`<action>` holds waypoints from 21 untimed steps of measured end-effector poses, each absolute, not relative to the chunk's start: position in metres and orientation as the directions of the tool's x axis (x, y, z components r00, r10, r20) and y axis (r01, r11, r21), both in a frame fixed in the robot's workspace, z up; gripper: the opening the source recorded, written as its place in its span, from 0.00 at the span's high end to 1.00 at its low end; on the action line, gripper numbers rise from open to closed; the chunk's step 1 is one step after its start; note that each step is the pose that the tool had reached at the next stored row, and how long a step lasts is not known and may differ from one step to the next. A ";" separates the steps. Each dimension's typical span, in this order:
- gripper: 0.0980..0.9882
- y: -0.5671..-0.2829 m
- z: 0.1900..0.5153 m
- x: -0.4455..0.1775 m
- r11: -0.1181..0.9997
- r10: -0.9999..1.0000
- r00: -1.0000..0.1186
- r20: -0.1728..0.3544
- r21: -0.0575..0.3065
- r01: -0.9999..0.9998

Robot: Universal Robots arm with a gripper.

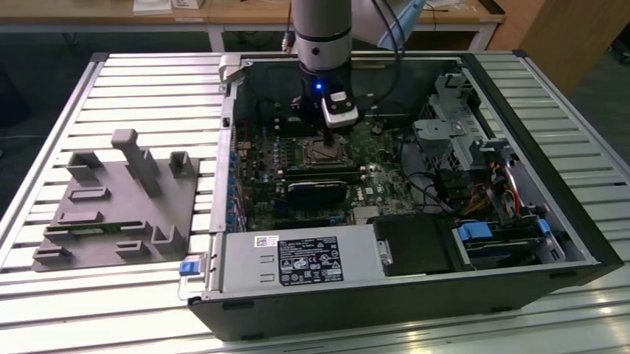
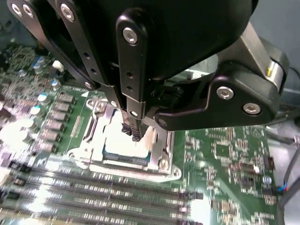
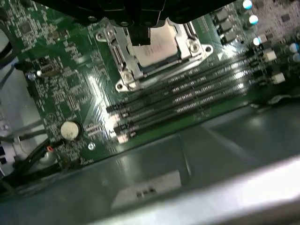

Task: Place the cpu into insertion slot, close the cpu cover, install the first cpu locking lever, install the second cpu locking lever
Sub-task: 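Install the first cpu locking lever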

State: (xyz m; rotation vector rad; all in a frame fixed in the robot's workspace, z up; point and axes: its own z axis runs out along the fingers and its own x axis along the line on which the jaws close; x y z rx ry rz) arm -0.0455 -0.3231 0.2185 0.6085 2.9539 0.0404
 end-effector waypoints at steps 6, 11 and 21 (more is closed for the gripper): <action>0.99 -0.329 0.218 -0.046 0.919 0.394 -0.912 -0.114 0.042 0.392; 0.99 -0.329 0.219 -0.046 0.919 0.395 -0.912 -0.113 0.043 0.392; 0.99 -0.329 0.234 -0.046 0.919 0.395 -0.912 -0.111 0.049 0.392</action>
